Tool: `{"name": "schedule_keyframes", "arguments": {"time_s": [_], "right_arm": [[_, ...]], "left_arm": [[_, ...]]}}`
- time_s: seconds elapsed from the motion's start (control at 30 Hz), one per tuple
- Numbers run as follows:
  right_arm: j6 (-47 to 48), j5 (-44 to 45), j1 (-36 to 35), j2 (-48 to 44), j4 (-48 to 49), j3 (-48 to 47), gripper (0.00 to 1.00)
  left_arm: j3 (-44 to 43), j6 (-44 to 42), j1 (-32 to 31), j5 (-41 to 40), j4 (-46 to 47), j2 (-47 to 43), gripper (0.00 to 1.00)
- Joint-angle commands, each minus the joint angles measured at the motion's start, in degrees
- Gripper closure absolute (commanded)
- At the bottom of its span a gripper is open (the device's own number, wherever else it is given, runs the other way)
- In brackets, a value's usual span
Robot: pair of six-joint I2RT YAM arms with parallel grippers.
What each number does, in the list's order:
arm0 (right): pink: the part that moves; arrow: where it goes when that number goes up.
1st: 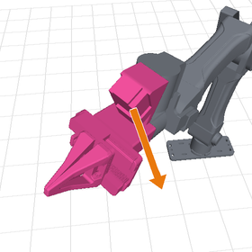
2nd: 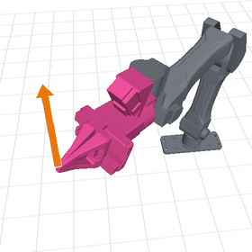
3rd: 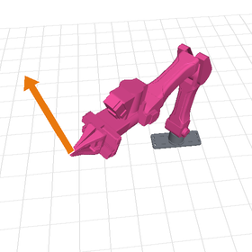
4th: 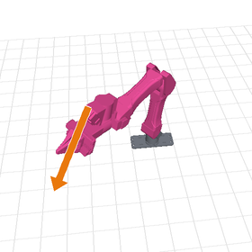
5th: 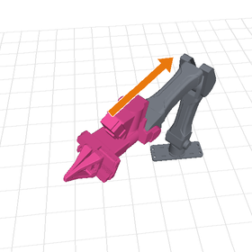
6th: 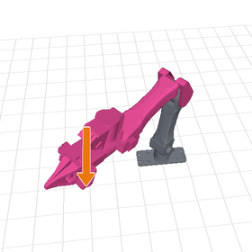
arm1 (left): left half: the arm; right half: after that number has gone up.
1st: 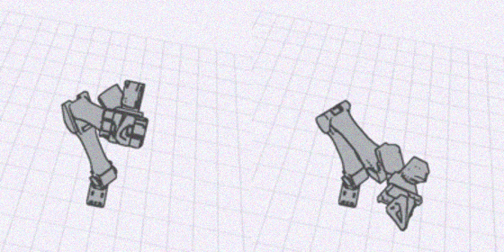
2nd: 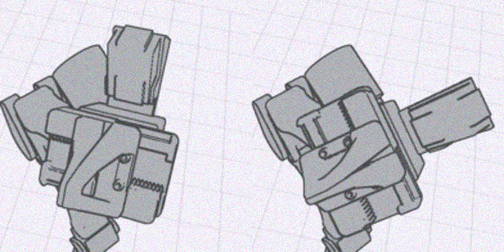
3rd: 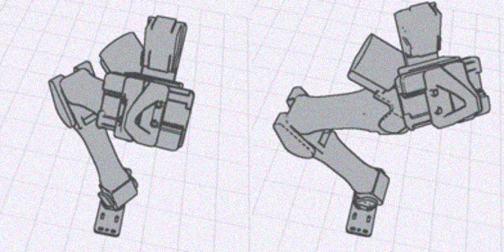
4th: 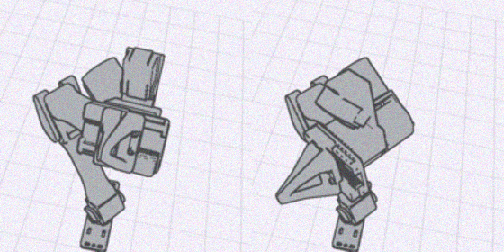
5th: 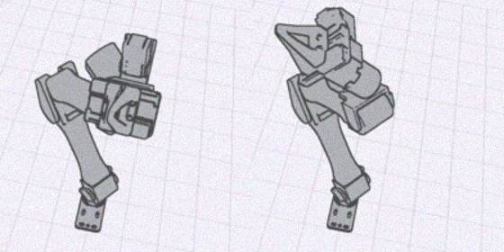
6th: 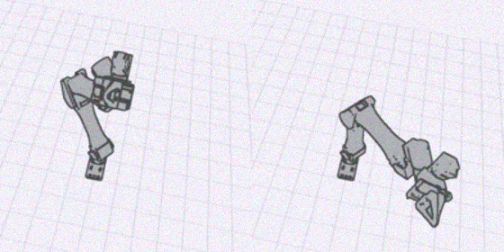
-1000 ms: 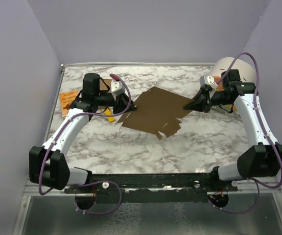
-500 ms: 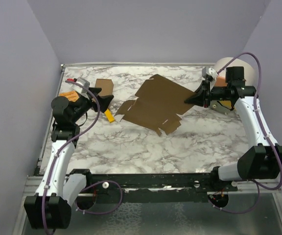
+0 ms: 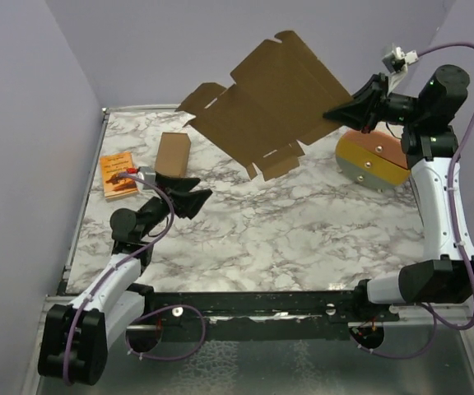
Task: Fold the paper box
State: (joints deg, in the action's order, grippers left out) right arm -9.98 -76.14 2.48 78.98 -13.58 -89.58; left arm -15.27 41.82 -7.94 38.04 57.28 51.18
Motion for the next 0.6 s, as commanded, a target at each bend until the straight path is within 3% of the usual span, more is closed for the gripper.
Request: {"name": "schedule_keyframes", "arguments": {"time_s": [0.0, 0.13, 0.2, 0.33, 0.57], "right_arm": [[-33.2, -5.0, 0.7, 2.2, 25.6, -4.5, 0.99], [-56.9, -3.9, 1.0, 4.2, 47.3, -5.1, 0.99], [-63.9, -2.3, 1.3, 4.7, 52.3, -4.9, 0.99], [-66.3, -0.5, 2.0, 5.0, 52.1, -6.1, 0.99], [-75.9, 1.5, 4.2, 5.6, 59.9, -5.5, 0.99]], "left_arm": [[-0.9, -5.9, -7.3, -3.7, 10.8, 1.9, 0.31], [0.1, -12.6, -12.2, -8.6, 16.5, 6.2, 0.3], [0.4, -14.0, -14.5, -11.1, 23.0, 9.8, 0.29], [-1.5, -17.1, -19.2, -14.6, 34.6, 16.0, 0.28], [-5.6, -24.7, -25.6, -19.9, 42.9, 20.8, 0.27]]}}
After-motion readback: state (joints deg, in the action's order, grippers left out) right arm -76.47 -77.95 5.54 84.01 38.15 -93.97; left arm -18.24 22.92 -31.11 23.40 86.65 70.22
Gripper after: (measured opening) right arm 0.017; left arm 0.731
